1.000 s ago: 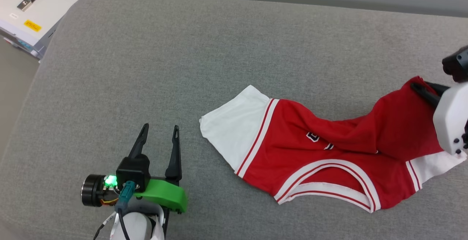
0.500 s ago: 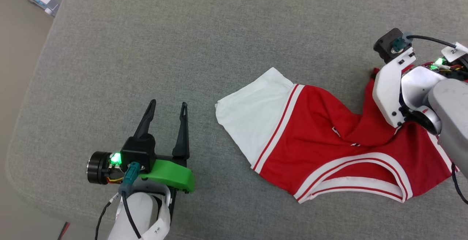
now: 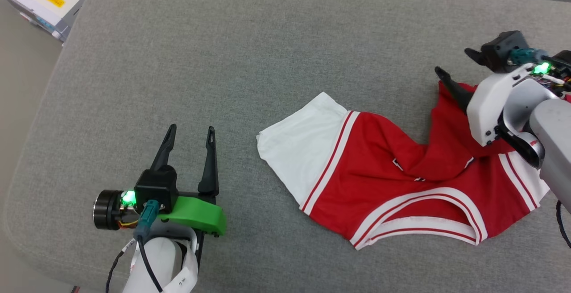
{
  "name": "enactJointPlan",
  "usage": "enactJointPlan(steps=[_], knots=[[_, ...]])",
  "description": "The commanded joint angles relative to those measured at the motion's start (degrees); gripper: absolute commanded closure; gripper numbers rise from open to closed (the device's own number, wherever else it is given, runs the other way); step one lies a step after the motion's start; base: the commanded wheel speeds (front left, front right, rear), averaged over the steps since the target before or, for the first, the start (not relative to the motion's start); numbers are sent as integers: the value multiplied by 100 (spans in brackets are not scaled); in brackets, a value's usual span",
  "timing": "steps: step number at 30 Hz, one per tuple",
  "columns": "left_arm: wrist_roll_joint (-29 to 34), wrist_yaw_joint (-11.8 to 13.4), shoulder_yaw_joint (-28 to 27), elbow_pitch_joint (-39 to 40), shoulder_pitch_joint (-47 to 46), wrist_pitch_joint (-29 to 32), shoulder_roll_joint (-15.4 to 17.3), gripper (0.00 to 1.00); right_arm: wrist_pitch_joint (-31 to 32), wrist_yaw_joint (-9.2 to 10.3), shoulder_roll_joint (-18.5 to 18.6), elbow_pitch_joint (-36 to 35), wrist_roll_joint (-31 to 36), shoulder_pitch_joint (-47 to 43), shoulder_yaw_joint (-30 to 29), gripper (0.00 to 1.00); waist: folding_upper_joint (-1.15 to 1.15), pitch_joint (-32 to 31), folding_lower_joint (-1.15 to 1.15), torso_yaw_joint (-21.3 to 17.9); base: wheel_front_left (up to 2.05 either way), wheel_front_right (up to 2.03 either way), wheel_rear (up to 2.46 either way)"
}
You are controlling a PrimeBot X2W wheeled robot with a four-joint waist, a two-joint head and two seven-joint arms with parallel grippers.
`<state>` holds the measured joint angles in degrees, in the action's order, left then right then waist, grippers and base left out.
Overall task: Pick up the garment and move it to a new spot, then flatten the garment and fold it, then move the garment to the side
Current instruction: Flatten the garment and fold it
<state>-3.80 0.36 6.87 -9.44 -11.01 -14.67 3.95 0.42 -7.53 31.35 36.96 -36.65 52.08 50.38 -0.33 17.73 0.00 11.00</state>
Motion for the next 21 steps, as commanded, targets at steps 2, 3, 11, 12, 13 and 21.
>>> enactJointPlan(steps=[2,3,11,12,13,21], knots=[[78,37,-68,26,105,-33,88,0,-519,4,67,-25,90,-288,-258,0,33,-324,0,-232,0,0,0],[88,44,-98,43,132,-33,113,0,-774,4,74,-31,162,-390,-445,0,33,-379,0,-275,0,0,0],[119,86,-227,180,361,-33,194,0,-1494,4,6,-534,904,-1525,-2251,0,33,-710,0,-514,0,0,0],[122,88,-231,196,397,-33,196,0,-1506,4,3,-654,1020,-1669,-2500,0,33,-741,0,-533,0,0,0],[125,87,-236,216,442,-33,200,0,-1515,4,0,-831,1171,-1846,-2810,0,33,-768,0,-553,0,0,0],[145,73,-246,275,645,-33,228,0,-568,4,89,-2540,1932,-2799,-4302,0,33,-868,0,-631,0,0,0]])
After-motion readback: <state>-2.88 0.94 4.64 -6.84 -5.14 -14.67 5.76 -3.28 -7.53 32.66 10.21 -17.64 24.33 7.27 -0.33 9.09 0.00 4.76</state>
